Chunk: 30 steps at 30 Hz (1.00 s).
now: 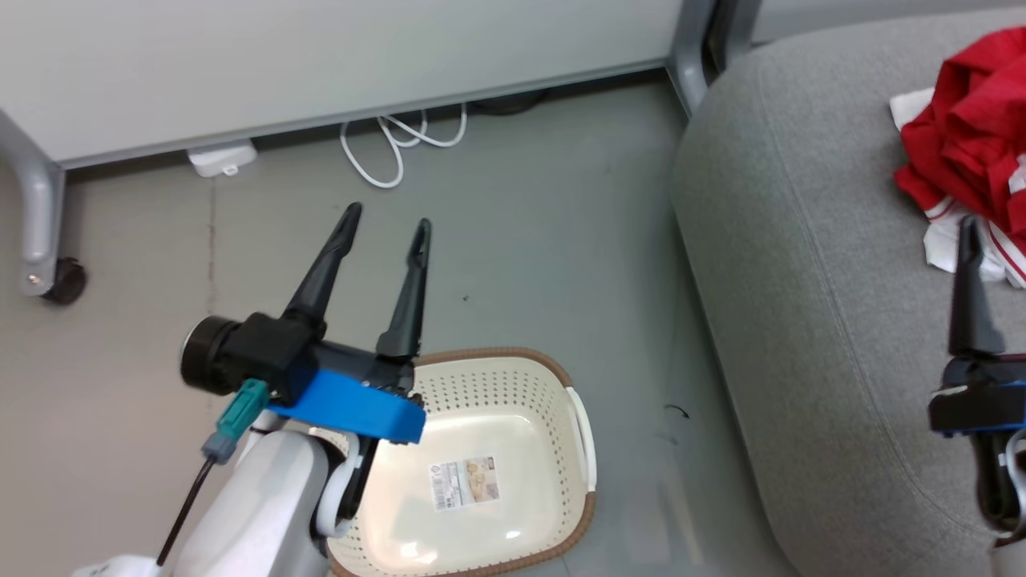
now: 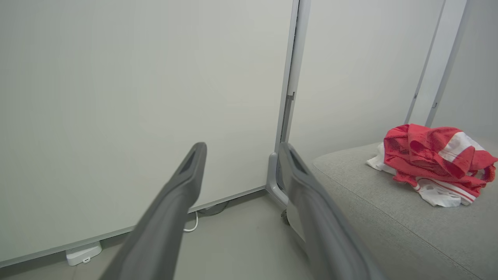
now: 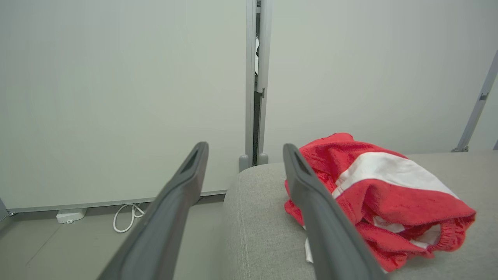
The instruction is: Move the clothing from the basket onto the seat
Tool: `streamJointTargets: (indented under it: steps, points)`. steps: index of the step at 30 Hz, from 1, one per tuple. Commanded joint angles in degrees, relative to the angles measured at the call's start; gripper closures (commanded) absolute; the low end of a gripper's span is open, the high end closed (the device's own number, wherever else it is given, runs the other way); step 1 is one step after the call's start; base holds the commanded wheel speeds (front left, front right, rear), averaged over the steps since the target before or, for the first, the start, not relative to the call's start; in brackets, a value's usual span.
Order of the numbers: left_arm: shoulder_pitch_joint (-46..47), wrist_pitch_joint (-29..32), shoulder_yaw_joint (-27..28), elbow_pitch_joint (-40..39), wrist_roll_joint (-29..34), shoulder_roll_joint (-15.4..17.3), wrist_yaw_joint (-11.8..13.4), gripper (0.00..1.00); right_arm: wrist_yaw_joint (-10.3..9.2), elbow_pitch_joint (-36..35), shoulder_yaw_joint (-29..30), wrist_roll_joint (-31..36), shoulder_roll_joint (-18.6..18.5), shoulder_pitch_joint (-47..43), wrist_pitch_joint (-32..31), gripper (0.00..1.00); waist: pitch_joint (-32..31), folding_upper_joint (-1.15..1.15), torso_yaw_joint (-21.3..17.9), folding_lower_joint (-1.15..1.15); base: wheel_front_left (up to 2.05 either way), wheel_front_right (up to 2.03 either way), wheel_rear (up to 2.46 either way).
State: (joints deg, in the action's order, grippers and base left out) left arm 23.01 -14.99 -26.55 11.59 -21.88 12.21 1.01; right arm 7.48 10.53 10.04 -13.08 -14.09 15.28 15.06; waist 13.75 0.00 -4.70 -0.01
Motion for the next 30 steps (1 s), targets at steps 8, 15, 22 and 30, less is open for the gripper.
streamJointTargets:
  steps: [8, 15, 22, 30]
  points:
    - [-7.92, -0.22, 10.10, -1.50, 3.93, -2.43, -1.63, 0.00, 0.03, -1.64, -3.19, 1.65, 3.87, -3.19, 0.17, 0.00, -5.06, 0.00, 4.32, 0.01, 0.00, 0.00, 0.00]
    - [-14.21, -0.22, 17.41, -1.73, 7.00, -4.93, -3.47, 0.00, 0.03, -2.72, -3.89, 3.23, 7.28, -6.87, 0.17, 0.00, -8.39, 0.00, 6.18, 0.01, 0.00, 0.00, 0.00]
    - [-18.44, -0.22, 22.21, -1.92, 9.40, -6.62, -4.55, 0.00, 0.03, -3.80, -4.78, 5.17, 9.24, -10.65, 0.17, 0.00, -10.65, 0.00, 6.80, 0.01, 0.00, 0.00, 0.00]
    - [-21.17, -0.22, 25.14, -2.14, 11.43, -7.93, -5.13, 0.00, 0.03, -4.22, -6.79, 5.80, 10.54, -13.23, 0.17, 0.00, -11.67, 0.00, 7.00, 0.01, 0.00, 0.00, 0.00]
